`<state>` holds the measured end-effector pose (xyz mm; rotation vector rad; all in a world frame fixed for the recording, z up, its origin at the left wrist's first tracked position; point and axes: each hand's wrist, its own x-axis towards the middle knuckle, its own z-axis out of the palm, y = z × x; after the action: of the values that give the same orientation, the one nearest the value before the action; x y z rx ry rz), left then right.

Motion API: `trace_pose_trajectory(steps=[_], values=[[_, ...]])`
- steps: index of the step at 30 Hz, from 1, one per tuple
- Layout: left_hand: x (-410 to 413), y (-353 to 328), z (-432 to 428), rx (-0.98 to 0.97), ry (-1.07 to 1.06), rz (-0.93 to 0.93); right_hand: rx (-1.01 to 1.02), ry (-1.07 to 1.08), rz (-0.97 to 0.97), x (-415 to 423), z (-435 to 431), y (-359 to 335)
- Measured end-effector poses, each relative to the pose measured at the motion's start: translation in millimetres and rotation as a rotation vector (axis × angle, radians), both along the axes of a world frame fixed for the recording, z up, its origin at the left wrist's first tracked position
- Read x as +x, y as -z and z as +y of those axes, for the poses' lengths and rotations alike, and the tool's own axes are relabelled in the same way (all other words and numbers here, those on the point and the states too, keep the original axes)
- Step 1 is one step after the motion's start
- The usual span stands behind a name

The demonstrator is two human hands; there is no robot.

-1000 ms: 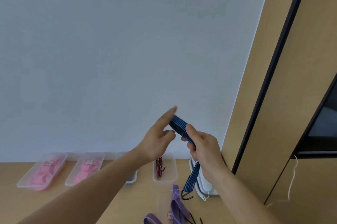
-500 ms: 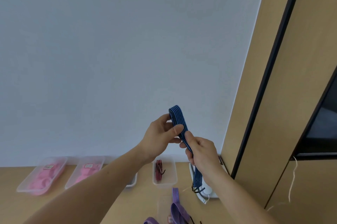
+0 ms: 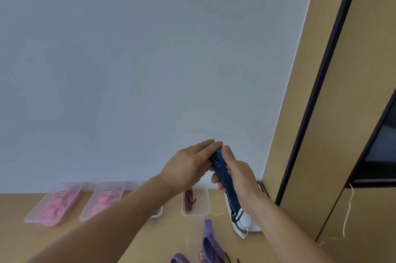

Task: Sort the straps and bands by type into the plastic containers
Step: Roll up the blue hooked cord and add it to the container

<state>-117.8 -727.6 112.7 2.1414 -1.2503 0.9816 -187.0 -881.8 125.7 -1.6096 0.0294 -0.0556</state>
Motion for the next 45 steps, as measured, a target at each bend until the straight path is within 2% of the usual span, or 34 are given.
trace_pose_trajectory(steps=[2, 5, 7, 9, 11, 13, 17, 24, 28, 33, 41, 45], values=[[3, 2, 4, -0.005, 0.021, 0.089, -0.017, 0.006, 0.009, 0, 0, 1], [1, -4, 9, -0.039, 0.128, 0.498, 0.017, 0.007, -0.011, -1, -1, 2], [-2, -10, 8, -0.171, 0.160, 0.850, 0.044, -0.005, -0.044, -1, 0, 2], [-5, -20, 6, -0.406, 0.225, 1.155, 0.038, -0.036, -0.084, -1, 3, 1], [-8, -26, 7, -0.519, 0.294, 1.352, 0.017, -0.064, -0.127, -1, 5, 1], [-12, -28, 9, -0.506, 0.385, 1.453, 0.022, -0.086, -0.159, -2, 5, 0], [-17, -29, 7, -0.535, 0.441, 1.412, -0.012, -0.084, -0.161, -3, 2, 0], [-16, -33, 1, -0.735, 0.408, 1.328, 0.024, -0.030, 0.011, -7, 5, 6], [-12, -31, 3, -0.681, 0.331, 1.214, -0.082, -0.068, 0.039, -7, 0, 8], [-12, -22, 3, -0.511, 0.236, 1.048, -0.417, -0.148, 0.075, -6, -3, 4], [-9, -7, 6, -0.301, 0.113, 0.675, 0.025, -0.143, 0.124, -2, -7, 0], [-7, -4, 9, -0.219, 0.079, 0.617, 0.141, -0.122, 0.118, 1, -4, -3]])
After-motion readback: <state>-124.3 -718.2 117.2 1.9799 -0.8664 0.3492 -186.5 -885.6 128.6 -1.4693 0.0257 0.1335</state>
